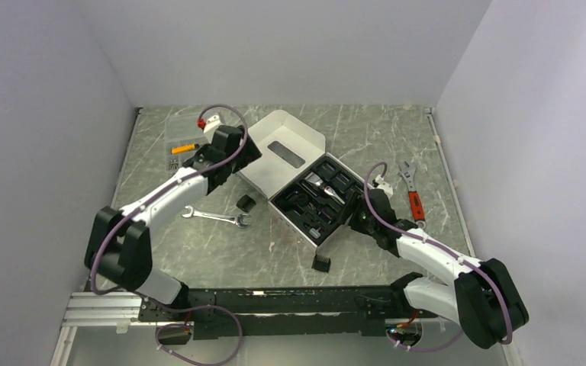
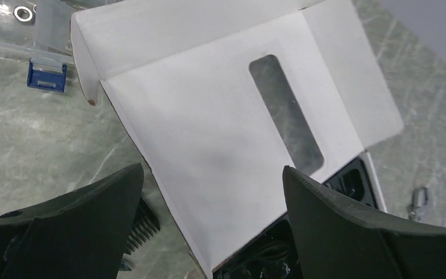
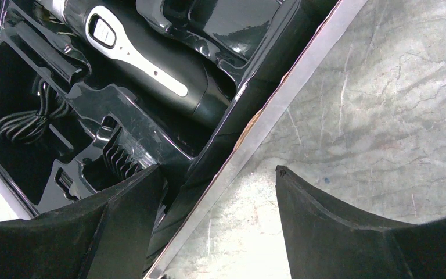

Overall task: Sort the hair-cutting tools
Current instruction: Adjust the storage box at the center of the board, then adjust the haircut tool in the storage box.

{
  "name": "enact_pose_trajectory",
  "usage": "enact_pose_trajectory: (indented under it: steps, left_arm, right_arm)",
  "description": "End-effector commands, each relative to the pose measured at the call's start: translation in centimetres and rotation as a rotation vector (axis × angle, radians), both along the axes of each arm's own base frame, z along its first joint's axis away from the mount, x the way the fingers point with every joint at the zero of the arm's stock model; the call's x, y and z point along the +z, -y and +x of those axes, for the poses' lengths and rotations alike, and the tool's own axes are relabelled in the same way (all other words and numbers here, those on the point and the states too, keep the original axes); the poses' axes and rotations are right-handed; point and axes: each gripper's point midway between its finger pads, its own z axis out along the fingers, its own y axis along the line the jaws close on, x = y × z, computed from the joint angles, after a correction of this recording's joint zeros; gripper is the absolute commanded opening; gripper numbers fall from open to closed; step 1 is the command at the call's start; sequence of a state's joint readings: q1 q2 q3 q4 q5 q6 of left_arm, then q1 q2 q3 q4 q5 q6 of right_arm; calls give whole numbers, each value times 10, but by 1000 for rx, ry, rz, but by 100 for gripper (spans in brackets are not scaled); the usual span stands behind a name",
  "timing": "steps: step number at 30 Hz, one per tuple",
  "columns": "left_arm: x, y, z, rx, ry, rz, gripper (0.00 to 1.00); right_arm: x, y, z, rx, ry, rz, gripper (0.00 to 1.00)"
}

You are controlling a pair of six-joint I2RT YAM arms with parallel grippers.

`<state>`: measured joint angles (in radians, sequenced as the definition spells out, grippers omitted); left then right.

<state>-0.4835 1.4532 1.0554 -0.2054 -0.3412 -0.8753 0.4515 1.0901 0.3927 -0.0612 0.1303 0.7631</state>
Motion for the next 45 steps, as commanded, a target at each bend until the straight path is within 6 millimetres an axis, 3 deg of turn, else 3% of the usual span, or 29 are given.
enact_pose_trajectory:
  steps: [1,7,13,24,30,34,39,45]
  left_arm:
    - [-33,-1,-2,-36,-195,55,94]
    - [-55,-4,-19,-64,-278,79,91]
    - [-43,-16,-32,-43,-213,65,93]
    - [-41,3,-73,-157,-2,-73,91]
    - [-41,34,-88,-296,113,-101,91]
    - [-34,39,-97,-317,174,-78,93]
    - [-29,35,-102,-293,271,-85,93]
    - [-37,38,-82,-258,290,-41,93]
  right_arm:
    - [17,-1,16,-2,64,9,74]
    - [14,7,17,-19,58,14,74]
    - [5,12,22,-32,36,20,74]
    - [15,-2,62,36,52,24,74]
    - [14,-8,72,54,25,18,74]
    - [34,3,67,9,57,1,78]
    - [75,5,58,1,119,29,79]
    - [98,-33,64,94,94,125,78]
